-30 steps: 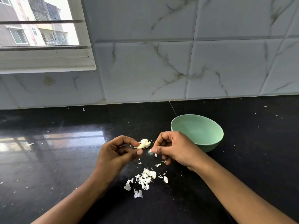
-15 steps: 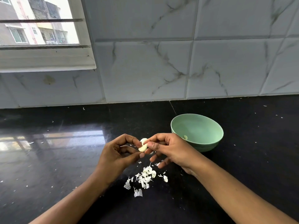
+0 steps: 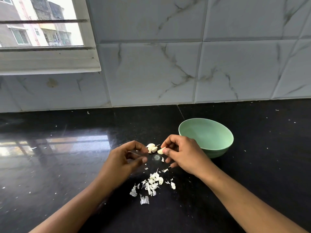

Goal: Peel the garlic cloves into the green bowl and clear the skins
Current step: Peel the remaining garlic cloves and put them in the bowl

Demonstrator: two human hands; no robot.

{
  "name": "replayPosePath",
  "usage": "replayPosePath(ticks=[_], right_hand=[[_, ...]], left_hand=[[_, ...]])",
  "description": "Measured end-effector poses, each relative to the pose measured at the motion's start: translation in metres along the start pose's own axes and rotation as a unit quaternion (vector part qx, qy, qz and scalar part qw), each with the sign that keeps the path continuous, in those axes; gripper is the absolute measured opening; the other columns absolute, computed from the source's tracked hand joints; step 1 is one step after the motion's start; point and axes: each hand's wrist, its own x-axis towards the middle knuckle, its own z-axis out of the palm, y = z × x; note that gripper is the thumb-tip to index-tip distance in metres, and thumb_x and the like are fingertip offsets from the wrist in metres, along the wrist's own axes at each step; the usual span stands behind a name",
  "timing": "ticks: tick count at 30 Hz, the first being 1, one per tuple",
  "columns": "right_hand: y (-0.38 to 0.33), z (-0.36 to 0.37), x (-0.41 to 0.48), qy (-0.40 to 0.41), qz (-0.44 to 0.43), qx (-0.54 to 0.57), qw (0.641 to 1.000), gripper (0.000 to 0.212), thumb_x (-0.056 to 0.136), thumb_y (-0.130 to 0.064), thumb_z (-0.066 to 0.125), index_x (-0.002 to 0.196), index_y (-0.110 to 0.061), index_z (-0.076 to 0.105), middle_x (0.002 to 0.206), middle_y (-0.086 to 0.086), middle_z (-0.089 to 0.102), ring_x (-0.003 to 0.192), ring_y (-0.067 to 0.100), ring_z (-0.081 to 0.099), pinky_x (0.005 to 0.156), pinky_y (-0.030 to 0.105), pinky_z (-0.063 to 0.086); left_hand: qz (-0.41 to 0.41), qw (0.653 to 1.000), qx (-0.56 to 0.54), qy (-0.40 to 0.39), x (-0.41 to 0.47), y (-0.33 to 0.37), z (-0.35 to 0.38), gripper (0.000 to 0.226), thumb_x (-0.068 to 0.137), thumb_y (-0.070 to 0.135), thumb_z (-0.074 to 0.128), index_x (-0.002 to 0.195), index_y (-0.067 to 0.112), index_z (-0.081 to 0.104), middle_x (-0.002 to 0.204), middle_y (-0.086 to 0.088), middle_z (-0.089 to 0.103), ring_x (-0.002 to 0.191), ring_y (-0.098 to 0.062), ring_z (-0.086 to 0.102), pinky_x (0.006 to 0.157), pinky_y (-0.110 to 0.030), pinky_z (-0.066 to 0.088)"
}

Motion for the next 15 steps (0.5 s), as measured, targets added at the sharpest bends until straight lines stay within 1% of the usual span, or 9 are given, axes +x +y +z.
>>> replayPosePath(ticks=[1, 2, 5, 8, 10, 11, 12, 13, 15], right_hand=[[0.0001, 0.0005, -0.0002, -0.001, 0.001, -0.003, 1.000, 0.011, 0.088, -0.008, 0.064, 0.081, -0.017, 0.064, 0.068, -0.004, 0.064, 0.063, 0.012, 0.069, 0.056, 0.029, 0.059], [0.0002, 0.0008, -0.0001, -0.003, 0.002, -0.003, 1.000, 0.012, 0.088, -0.008, 0.064, 0.081, -0.018, 0.063, 0.068, -0.003, 0.064, 0.063, 0.013, 0.069, 0.056, 0.030, 0.059], [0.0002, 0.0004, 0.0009, -0.002, 0.006, -0.002, 1.000, 0.013, 0.087, -0.007, 0.065, 0.080, -0.017, 0.062, 0.067, -0.002, 0.065, 0.063, 0.013, 0.069, 0.056, 0.030, 0.059], [0.0001, -0.0001, 0.0012, 0.007, 0.005, -0.006, 1.000, 0.008, 0.087, -0.007, 0.066, 0.082, -0.014, 0.063, 0.066, -0.003, 0.064, 0.061, 0.010, 0.069, 0.056, 0.030, 0.059], [-0.0001, -0.0001, 0.0010, 0.010, 0.002, -0.012, 1.000, 0.007, 0.086, -0.008, 0.066, 0.082, -0.012, 0.063, 0.066, -0.004, 0.064, 0.061, 0.010, 0.069, 0.056, 0.029, 0.059], [-0.0002, -0.0001, 0.0009, 0.010, 0.002, -0.013, 1.000, 0.007, 0.086, -0.008, 0.066, 0.083, -0.012, 0.063, 0.067, -0.004, 0.064, 0.061, 0.010, 0.069, 0.055, 0.028, 0.059], [-0.0001, -0.0003, 0.0008, 0.010, 0.003, -0.013, 1.000, 0.006, 0.086, -0.008, 0.066, 0.083, -0.011, 0.062, 0.067, -0.004, 0.064, 0.062, 0.010, 0.069, 0.055, 0.027, 0.059], [0.0000, -0.0003, 0.0011, 0.011, 0.003, -0.012, 1.000, 0.006, 0.086, -0.008, 0.066, 0.083, -0.011, 0.062, 0.068, -0.003, 0.064, 0.062, 0.010, 0.069, 0.055, 0.027, 0.059], [0.0002, -0.0002, 0.0015, 0.010, 0.001, -0.013, 1.000, 0.007, 0.086, -0.008, 0.066, 0.082, -0.011, 0.062, 0.068, -0.003, 0.065, 0.062, 0.010, 0.069, 0.056, 0.028, 0.059]], left_hand=[[0.017, 0.999, 0.043, -0.003, -0.0004, -0.0007, -0.0006, 0.028, 0.073, 0.011, 0.080, 0.079, 0.035, 0.067, 0.080, 0.004, 0.070, 0.066, -0.017, 0.065, 0.062, -0.029, 0.054], [0.029, 0.998, 0.057, -0.008, -0.0009, -0.0001, -0.0010, 0.032, 0.070, 0.011, 0.082, 0.080, 0.037, 0.067, 0.078, 0.007, 0.070, 0.065, -0.016, 0.066, 0.063, -0.026, 0.054], [0.025, 0.999, 0.035, -0.012, -0.0029, 0.0051, -0.0007, 0.014, 0.060, 0.034, 0.082, 0.067, 0.031, 0.070, 0.060, 0.004, 0.069, 0.052, -0.015, 0.063, 0.059, -0.034, 0.053], [0.031, 0.999, 0.037, 0.005, -0.0031, 0.0043, -0.0003, 0.031, 0.062, 0.050, 0.078, 0.059, 0.022, 0.066, 0.052, -0.002, 0.065, 0.046, -0.013, 0.058, 0.055, -0.034, 0.050], [0.048, 0.997, 0.060, 0.024, -0.0029, 0.0019, -0.0017, 0.045, 0.066, 0.063, 0.072, 0.060, 0.020, 0.064, 0.055, -0.003, 0.066, 0.050, -0.020, 0.060, 0.057, -0.037, 0.050], [0.053, 0.996, 0.066, 0.032, -0.0021, 0.0002, -0.0025, 0.044, 0.066, 0.065, 0.070, 0.062, 0.021, 0.064, 0.058, -0.001, 0.066, 0.055, -0.022, 0.062, 0.060, -0.039, 0.051], [0.060, 0.996, 0.064, 0.035, -0.0012, -0.0007, -0.0030, 0.038, 0.066, 0.063, 0.071, 0.066, 0.025, 0.066, 0.063, 0.001, 0.068, 0.060, -0.018, 0.064, 0.061, -0.039, 0.053], [0.066, 0.996, 0.051, 0.029, -0.0007, -0.0004, -0.0031, 0.029, 0.066, 0.057, 0.077, 0.072, 0.030, 0.068, 0.070, 0.005, 0.070, 0.066, -0.012, 0.066, 0.062, -0.034, 0.055], [0.097, 0.994, 0.039, 0.010, -0.0014, 0.0001, -0.0021, 0.021, 0.067, 0.039, 0.081, 0.084, 0.036, 0.070, 0.086, 0.013, 0.071, 0.080, -0.007, 0.069, 0.065, -0.026, 0.055]])
